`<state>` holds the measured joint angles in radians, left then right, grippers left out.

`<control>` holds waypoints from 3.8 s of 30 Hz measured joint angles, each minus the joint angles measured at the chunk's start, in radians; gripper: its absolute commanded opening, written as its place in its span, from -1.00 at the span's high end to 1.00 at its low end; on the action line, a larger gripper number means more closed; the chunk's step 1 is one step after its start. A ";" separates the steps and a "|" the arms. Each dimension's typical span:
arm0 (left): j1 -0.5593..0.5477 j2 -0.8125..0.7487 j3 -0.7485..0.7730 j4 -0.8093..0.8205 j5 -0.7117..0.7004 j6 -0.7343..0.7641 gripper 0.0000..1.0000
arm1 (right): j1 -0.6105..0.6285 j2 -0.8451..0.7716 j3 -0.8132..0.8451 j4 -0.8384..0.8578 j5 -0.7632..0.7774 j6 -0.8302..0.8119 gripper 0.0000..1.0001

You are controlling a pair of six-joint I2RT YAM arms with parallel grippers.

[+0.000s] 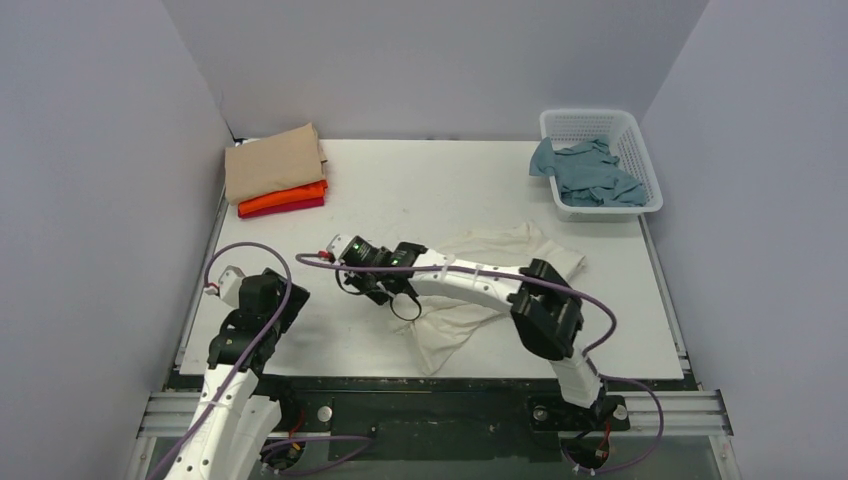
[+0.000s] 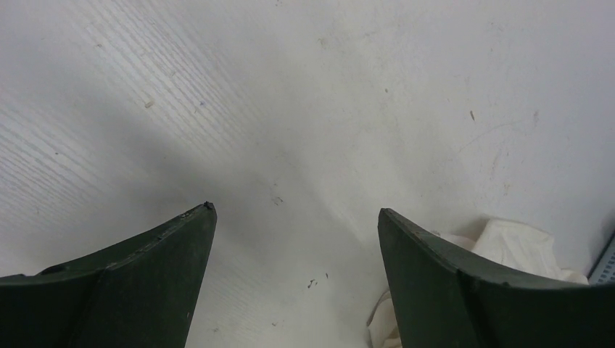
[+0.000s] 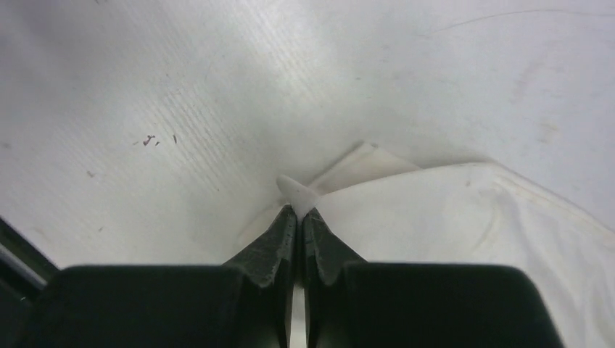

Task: Fold and stack the t-shirts
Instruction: Flatten out the tshirt

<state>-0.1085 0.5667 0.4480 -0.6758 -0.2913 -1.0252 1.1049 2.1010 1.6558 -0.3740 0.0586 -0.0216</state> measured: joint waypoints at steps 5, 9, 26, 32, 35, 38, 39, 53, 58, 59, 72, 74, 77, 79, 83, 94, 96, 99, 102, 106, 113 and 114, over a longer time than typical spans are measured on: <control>0.000 0.006 -0.016 0.057 0.072 0.035 -0.85 | -0.049 -0.311 -0.138 0.087 0.062 0.097 1.00; 0.000 0.033 -0.027 0.122 0.164 0.071 -0.85 | -0.181 -0.632 -0.302 0.152 0.164 0.201 1.00; -0.430 0.357 -0.032 0.405 0.297 0.142 -0.85 | -0.846 -1.411 -0.816 -0.142 0.580 0.545 1.00; -0.448 0.622 0.039 0.496 0.244 0.151 -0.78 | -0.849 -1.413 -0.898 -0.169 0.550 0.545 1.00; -0.452 0.745 0.117 0.539 0.232 0.170 -0.72 | -0.849 -1.405 -0.918 -0.167 0.531 0.545 1.00; -0.469 0.829 0.168 0.578 0.232 0.189 -0.61 | -0.850 -1.401 -0.933 -0.165 0.518 0.544 1.00; -0.478 0.852 0.186 0.584 0.232 0.197 -0.57 | -0.850 -1.401 -0.936 -0.163 0.516 0.544 1.00; -0.604 1.065 0.427 0.491 0.090 0.242 1.00 | -0.869 -1.382 -0.937 -0.109 0.494 0.525 1.00; -0.556 0.927 0.510 0.375 -0.033 0.244 1.00 | -0.912 -1.343 -0.830 -0.108 0.475 0.507 1.00; -0.531 0.874 0.527 0.356 -0.047 0.245 1.00 | -0.921 -1.341 -0.797 -0.108 0.468 0.503 1.00; -0.368 0.346 0.875 0.185 -0.226 0.341 1.00 | -0.948 -1.381 -0.370 -0.097 0.286 0.458 1.00; -0.369 0.304 0.923 0.170 -0.236 0.359 1.00 | -0.948 -1.386 -0.302 -0.102 0.251 0.454 1.00; -0.368 0.254 0.969 0.155 -0.242 0.383 1.00 | -0.948 -1.383 -0.198 -0.109 0.212 0.442 1.00; -0.368 0.238 0.990 0.155 -0.243 0.397 1.00 | -0.948 -1.377 -0.127 -0.113 0.189 0.435 1.00; -0.368 0.242 1.039 0.157 -0.243 0.430 1.00 | -0.948 -1.341 -0.014 -0.117 0.161 0.414 1.00; -0.195 0.698 1.265 0.177 -0.102 0.488 1.00 | -0.948 -0.964 0.117 -0.050 0.179 0.321 1.00; -0.136 0.834 1.337 0.186 -0.019 0.490 1.00 | -0.952 -0.829 0.192 -0.027 0.181 0.303 1.00; -0.082 1.012 1.475 0.158 0.071 0.500 1.00 | -0.963 -0.648 0.335 -0.008 0.179 0.296 1.00; -0.048 1.143 1.673 0.093 0.151 0.504 1.00 | -0.979 -0.541 0.446 0.035 0.162 0.305 1.00; 0.022 1.261 1.973 0.066 0.292 0.466 1.00 | -0.995 -0.512 0.531 0.090 0.147 0.322 1.00; 0.138 1.192 1.958 0.108 0.465 0.435 1.00 | -1.033 -0.677 0.399 0.189 0.047 0.325 1.00; 0.139 1.161 1.890 0.108 0.476 0.444 1.00 | -1.035 -0.731 0.312 0.198 0.027 0.321 1.00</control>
<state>0.0307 1.7279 2.3383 -0.5678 0.1852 -0.5812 0.0696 1.3697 1.9678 -0.1761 0.0853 0.2996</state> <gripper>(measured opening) 0.030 0.009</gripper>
